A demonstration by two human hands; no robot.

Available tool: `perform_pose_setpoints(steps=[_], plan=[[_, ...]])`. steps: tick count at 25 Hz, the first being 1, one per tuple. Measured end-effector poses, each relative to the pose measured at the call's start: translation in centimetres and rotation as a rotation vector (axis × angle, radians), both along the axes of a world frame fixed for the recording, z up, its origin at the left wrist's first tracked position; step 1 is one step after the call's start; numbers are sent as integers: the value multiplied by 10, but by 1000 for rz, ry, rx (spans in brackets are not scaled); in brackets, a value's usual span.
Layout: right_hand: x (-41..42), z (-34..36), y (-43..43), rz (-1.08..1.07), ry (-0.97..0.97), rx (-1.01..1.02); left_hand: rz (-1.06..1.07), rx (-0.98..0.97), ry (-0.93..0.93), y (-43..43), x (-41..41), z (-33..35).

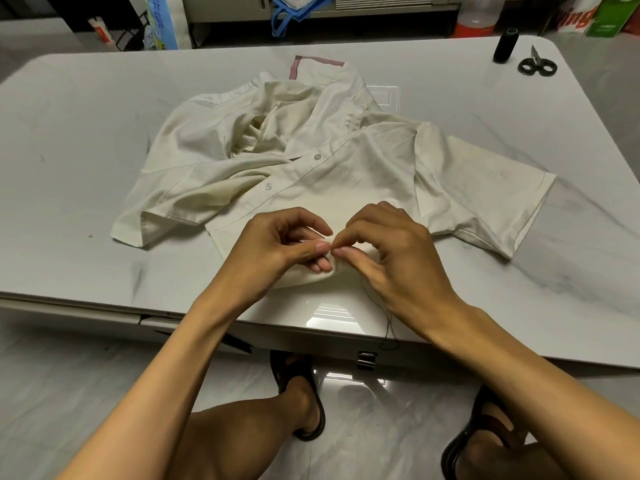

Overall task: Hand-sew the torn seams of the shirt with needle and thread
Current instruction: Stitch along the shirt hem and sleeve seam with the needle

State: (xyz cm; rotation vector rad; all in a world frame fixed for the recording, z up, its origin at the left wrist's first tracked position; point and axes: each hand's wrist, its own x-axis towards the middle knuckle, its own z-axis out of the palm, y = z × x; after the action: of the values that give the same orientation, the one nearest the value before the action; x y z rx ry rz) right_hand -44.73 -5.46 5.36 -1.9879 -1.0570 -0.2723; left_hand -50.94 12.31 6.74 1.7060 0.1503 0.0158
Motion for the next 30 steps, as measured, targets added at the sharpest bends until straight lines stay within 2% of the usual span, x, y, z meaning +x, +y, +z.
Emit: perform_pose_setpoints(steps=[4, 6, 9, 16, 24, 27, 30], plan=[[0, 22, 0, 6, 577, 379, 86, 12, -14, 2, 4, -3], [1, 29, 0, -14, 727, 502, 104, 14, -12, 2, 5, -4], [1, 31, 1, -43, 770, 559, 109, 23, -2, 1, 6, -5], [3, 31, 1, -86, 833, 540, 91, 9, -11, 4, 5, -5], [4, 31, 2, -15, 919, 578, 58, 9, -8, 8, 4, -5], [6, 31, 3, -1, 909, 572, 81, -27, 21, 9, 5, -7], [6, 32, 3, 34, 890, 594, 110, 23, 38, 10, 7, -10]])
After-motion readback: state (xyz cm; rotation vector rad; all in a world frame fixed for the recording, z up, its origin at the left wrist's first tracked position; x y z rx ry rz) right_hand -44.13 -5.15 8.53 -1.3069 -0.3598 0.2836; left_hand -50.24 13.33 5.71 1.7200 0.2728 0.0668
